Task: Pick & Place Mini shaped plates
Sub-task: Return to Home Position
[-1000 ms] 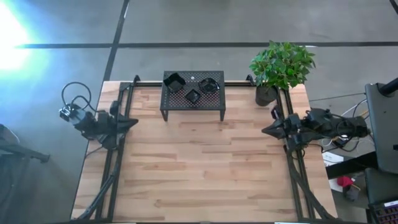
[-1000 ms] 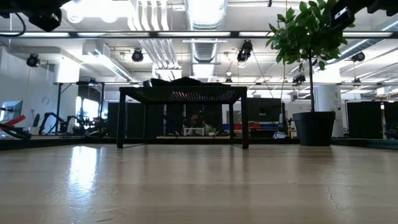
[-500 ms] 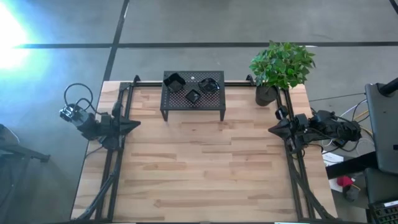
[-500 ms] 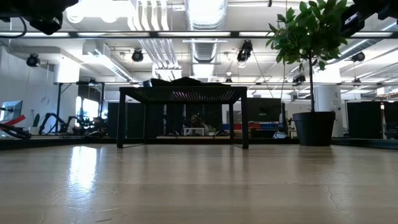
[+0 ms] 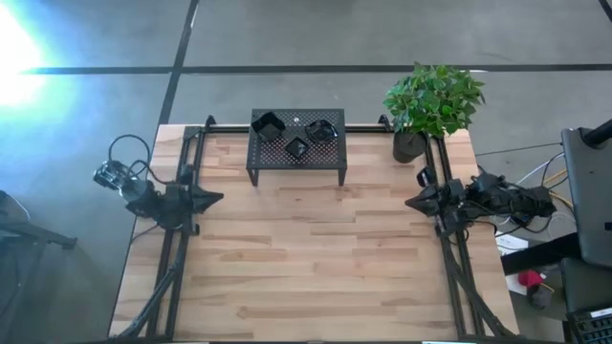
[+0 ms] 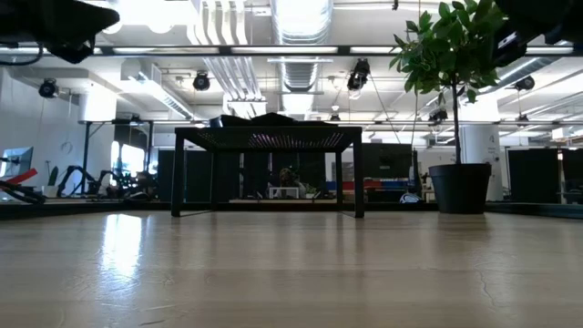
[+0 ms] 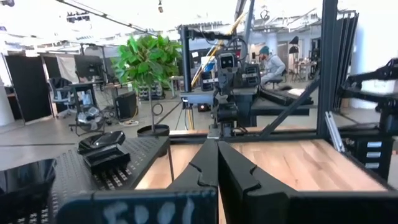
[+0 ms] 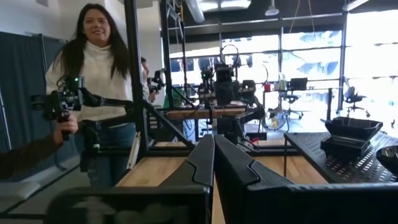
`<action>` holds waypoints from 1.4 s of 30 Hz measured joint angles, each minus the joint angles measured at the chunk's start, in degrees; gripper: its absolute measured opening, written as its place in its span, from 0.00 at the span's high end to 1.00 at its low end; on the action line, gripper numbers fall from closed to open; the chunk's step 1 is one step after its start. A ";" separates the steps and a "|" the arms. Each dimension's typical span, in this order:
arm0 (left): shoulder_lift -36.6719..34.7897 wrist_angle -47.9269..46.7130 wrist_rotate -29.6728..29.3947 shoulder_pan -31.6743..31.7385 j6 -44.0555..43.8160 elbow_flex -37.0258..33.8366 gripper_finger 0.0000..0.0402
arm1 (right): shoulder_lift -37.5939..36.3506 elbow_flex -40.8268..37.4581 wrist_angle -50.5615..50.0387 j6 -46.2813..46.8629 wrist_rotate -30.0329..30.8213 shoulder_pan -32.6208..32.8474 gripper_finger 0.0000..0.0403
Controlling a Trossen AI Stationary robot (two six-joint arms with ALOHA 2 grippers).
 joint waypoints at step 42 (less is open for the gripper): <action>0.00 11.38 -0.96 0.00 1.20 -14.04 1.00 | 0.49 -11.40 6.56 -1.95 -0.04 -0.01 0.98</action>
